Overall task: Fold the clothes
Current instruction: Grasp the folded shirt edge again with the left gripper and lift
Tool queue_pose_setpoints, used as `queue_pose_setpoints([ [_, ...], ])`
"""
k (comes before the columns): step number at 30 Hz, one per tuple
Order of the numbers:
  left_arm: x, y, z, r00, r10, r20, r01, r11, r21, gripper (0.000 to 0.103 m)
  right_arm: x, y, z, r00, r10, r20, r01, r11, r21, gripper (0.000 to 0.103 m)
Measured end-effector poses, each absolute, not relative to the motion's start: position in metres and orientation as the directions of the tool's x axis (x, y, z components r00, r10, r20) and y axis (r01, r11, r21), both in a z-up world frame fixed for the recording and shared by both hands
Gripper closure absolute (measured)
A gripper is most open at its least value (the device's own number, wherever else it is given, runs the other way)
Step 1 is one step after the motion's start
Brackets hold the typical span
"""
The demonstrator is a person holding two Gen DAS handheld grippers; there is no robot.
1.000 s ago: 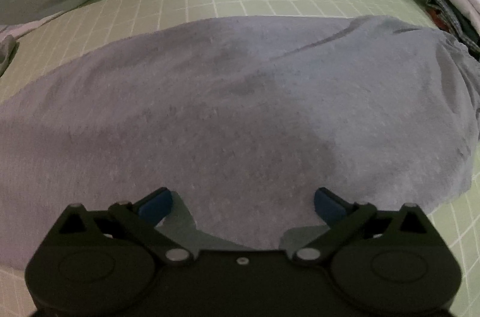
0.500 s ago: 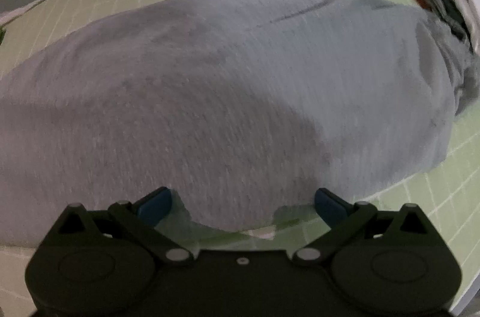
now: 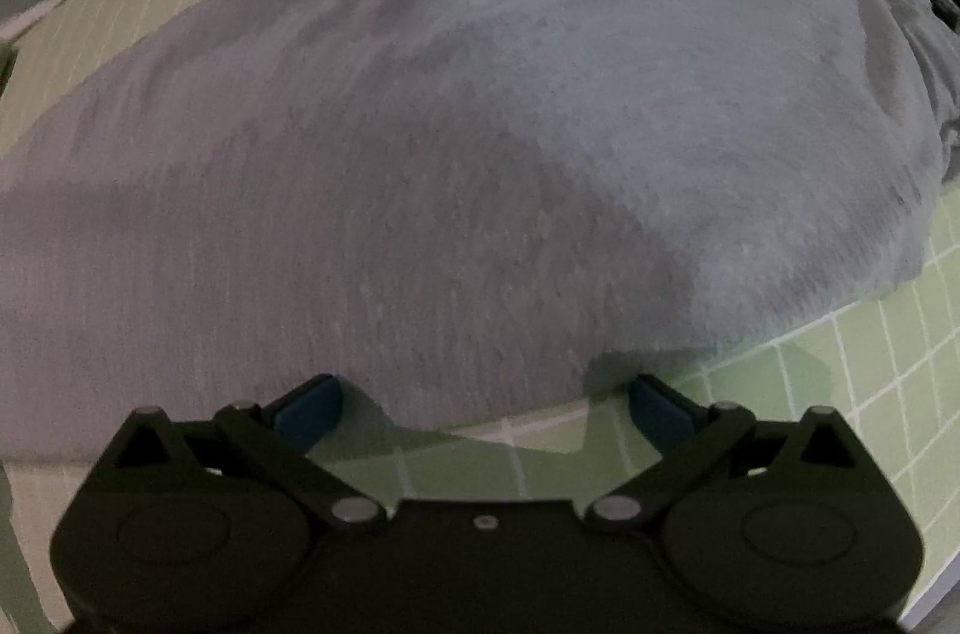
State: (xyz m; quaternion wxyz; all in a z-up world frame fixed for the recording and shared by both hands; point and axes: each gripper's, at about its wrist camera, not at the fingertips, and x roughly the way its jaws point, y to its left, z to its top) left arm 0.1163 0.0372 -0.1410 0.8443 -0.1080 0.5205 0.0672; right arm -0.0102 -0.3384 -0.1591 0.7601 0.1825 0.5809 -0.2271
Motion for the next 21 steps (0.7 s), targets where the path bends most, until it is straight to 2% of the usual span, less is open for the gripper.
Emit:
queue_pose_setpoints([
  [6, 0.118, 0.015, -0.112, 0.517, -0.024, -0.856, -0.16, 0.979, -0.124, 0.097, -0.018, -0.344, -0.16, 0.208, -0.126, -0.97, 0.59, 0.807, 0.021, 0.0],
  [11, 0.121, -0.03, -0.086, 0.572, -0.092, -0.815, -0.041, 0.989, -0.14, 0.097, -0.025, -0.35, -0.161, 0.208, -0.122, -0.97, 0.604, 0.796, 0.029, 0.0],
  [21, 0.105, -0.134, -0.084, 0.544, -0.262, -0.797, 0.205, 0.963, -0.177, 0.097, -0.052, -0.373, -0.162, 0.205, -0.135, -0.969, 0.63, 0.776, 0.025, 0.0],
])
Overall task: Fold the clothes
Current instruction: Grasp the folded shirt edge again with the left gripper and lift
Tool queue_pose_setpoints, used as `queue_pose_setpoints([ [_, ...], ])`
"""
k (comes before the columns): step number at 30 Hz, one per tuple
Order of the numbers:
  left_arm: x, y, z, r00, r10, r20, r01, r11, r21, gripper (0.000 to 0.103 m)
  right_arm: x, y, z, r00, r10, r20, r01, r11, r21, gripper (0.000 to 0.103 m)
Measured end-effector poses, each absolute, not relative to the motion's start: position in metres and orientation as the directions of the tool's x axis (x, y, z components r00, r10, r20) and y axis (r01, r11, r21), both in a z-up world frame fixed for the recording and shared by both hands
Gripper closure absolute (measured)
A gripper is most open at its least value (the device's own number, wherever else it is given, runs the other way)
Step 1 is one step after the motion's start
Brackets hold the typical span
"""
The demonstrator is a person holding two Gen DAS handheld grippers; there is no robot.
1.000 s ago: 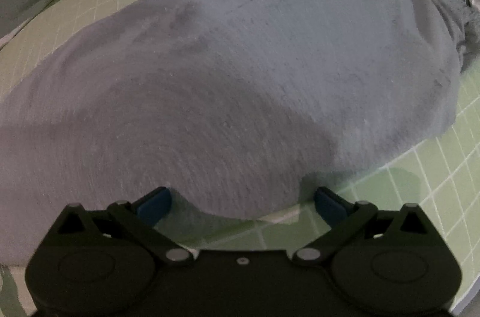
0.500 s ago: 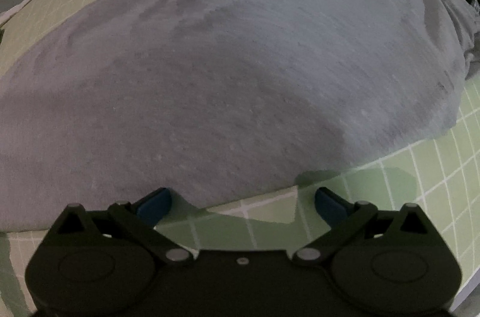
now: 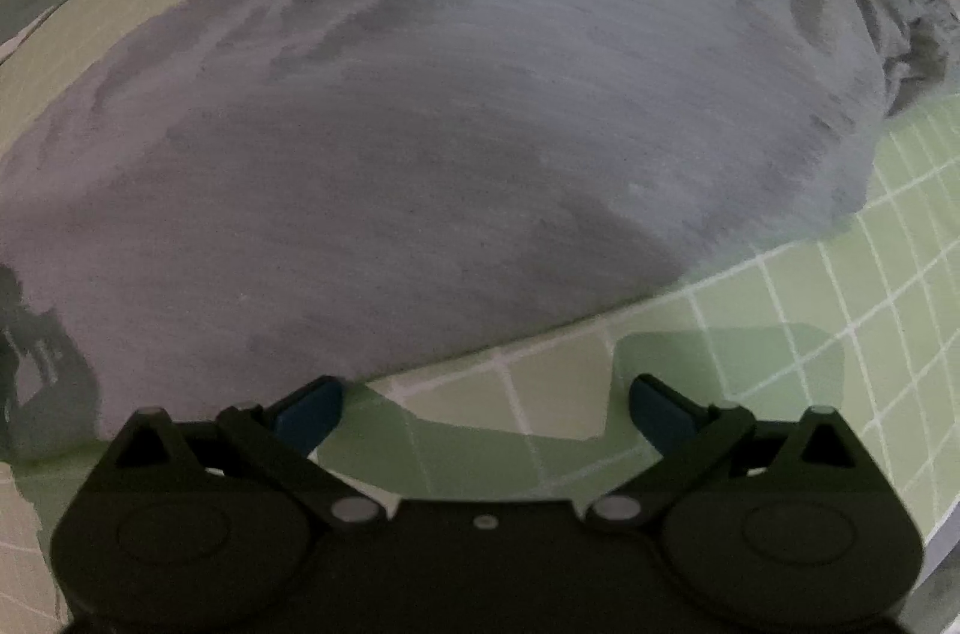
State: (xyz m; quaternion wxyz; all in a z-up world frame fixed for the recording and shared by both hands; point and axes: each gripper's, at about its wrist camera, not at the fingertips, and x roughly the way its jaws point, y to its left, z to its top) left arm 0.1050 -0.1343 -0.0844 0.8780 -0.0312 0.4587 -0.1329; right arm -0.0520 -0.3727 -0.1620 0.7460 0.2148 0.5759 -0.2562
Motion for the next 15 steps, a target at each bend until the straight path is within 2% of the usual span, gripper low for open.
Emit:
queue_pose_setpoints([
  [3, 0.09, -0.169, -0.088, 0.508, -0.336, -0.793, 0.343, 0.923, -0.172, 0.095, -0.057, -0.376, -0.163, 0.208, -0.138, -0.968, 0.633, 0.774, 0.026, 0.0],
  [5, 0.079, -0.189, -0.099, 0.466, -0.353, -0.811, 0.413, 0.898, -0.153, 0.088, -0.058, -0.377, -0.163, 0.207, -0.137, -0.969, 0.631, 0.775, 0.025, 0.0],
  [6, 0.076, -0.192, -0.104, 0.444, -0.35, -0.824, 0.427, 0.892, -0.149, 0.078, -0.058, -0.378, -0.163, 0.207, -0.136, -0.969, 0.63, 0.777, 0.025, 0.0],
  [7, 0.073, -0.191, -0.107, 0.426, -0.352, -0.833, 0.432, 0.889, -0.154, 0.073, -0.059, -0.378, -0.163, 0.206, -0.136, -0.969, 0.627, 0.778, 0.024, 0.0],
  [9, 0.068, -0.185, -0.113, 0.394, -0.357, -0.847, 0.437, 0.883, -0.17, 0.052, -0.061, -0.379, -0.164, 0.205, -0.138, -0.969, 0.626, 0.779, 0.021, 0.0],
  [11, 0.063, -0.163, -0.11, 0.394, -0.38, -0.837, 0.414, 0.887, -0.208, 0.043, -0.065, -0.38, -0.162, 0.209, -0.146, -0.967, 0.636, 0.771, 0.021, 0.0],
  [15, 0.061, -0.104, -0.105, 0.434, -0.374, -0.82, 0.275, 0.921, -0.275, 0.037, -0.068, -0.373, -0.145, 0.269, -0.199, -0.942, 0.647, 0.762, 0.023, 0.0],
])
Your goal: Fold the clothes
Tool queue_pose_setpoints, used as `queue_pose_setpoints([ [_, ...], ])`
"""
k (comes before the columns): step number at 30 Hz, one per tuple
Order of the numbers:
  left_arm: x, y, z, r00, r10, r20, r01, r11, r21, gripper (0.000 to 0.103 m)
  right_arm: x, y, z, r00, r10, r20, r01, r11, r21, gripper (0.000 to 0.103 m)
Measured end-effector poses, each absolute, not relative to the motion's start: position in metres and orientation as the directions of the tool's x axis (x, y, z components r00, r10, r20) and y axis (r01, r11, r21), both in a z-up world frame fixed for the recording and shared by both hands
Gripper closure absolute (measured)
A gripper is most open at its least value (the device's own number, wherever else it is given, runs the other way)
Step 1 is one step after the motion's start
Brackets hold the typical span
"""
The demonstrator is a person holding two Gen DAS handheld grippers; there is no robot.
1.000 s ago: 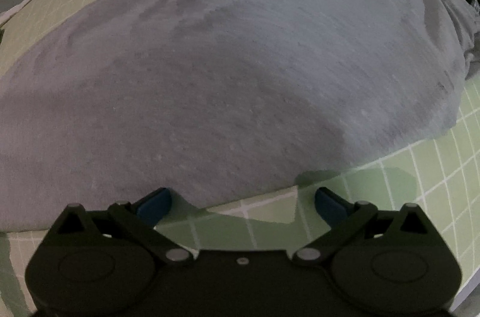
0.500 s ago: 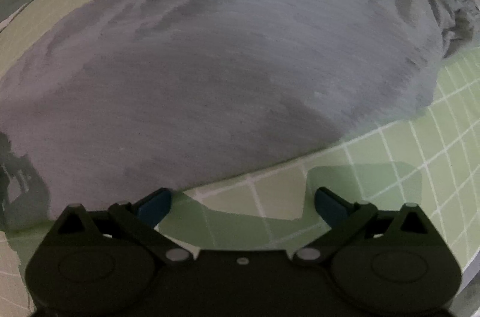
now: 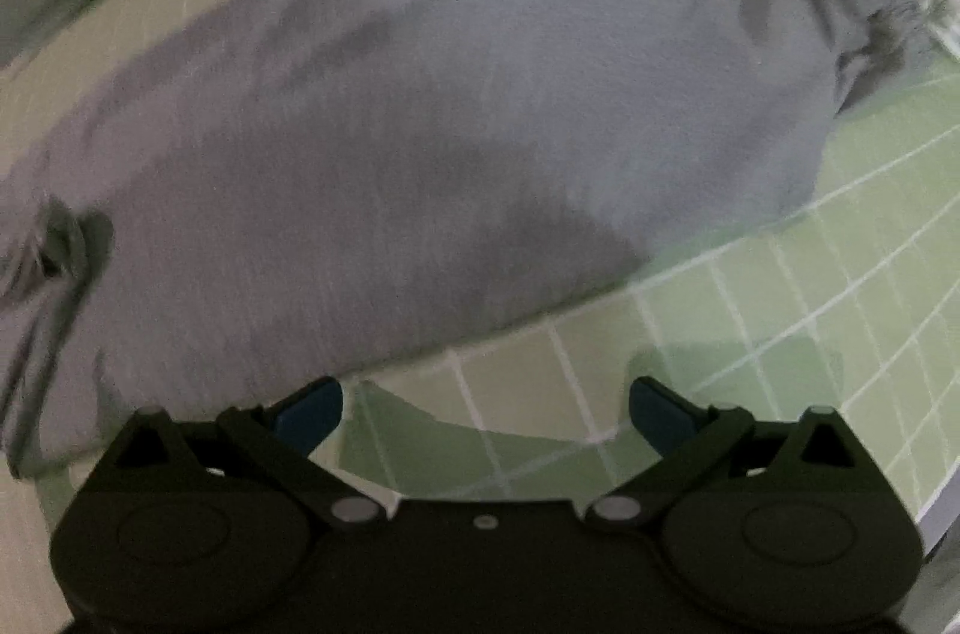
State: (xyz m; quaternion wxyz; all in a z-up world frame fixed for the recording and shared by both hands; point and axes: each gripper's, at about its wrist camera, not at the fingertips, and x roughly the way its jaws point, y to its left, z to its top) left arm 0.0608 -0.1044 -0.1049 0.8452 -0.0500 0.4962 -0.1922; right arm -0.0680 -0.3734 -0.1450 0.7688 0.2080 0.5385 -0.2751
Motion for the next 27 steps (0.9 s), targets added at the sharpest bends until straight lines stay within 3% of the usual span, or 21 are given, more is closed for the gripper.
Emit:
queue_pose_setpoints([
  [7, 0.096, -0.026, -0.117, 0.479, -0.25, -0.841, -0.014, 0.956, -0.292, 0.037, -0.02, -0.337, -0.13, 0.463, -0.21, -0.861, 0.462, 0.886, 0.032, 0.0],
  [15, 0.142, -0.013, -0.133, 0.489, -0.278, -0.826, -0.04, 0.939, -0.34, 0.033, 0.056, -0.281, -0.141, 0.553, -0.062, -0.831, 0.195, 0.979, 0.058, 0.004],
  [21, 0.162, -0.019, -0.148, 0.474, -0.313, -0.823, -0.034, 0.928, -0.372, 0.035, 0.072, -0.269, -0.141, 0.537, -0.035, -0.843, 0.199, 0.976, 0.087, 0.027],
  [22, 0.163, -0.019, -0.15, 0.475, -0.312, -0.823, -0.035, 0.927, -0.372, 0.036, 0.072, -0.27, -0.14, 0.537, -0.026, -0.843, 0.203, 0.974, 0.1, 0.035],
  [25, 0.165, -0.02, -0.152, 0.479, -0.303, -0.824, -0.051, 0.927, -0.371, 0.049, 0.079, -0.268, -0.142, 0.543, -0.007, -0.84, 0.202, 0.972, 0.122, 0.053],
  [26, 0.164, -0.02, -0.151, 0.484, -0.297, -0.824, -0.054, 0.929, -0.366, 0.055, 0.081, -0.266, -0.142, 0.546, -0.002, -0.838, 0.199, 0.972, 0.128, 0.062],
  [27, 0.164, -0.02, -0.151, 0.486, -0.294, -0.823, -0.057, 0.929, -0.365, 0.068, 0.081, -0.265, -0.142, 0.55, 0.004, -0.835, 0.195, 0.972, 0.134, 0.067],
])
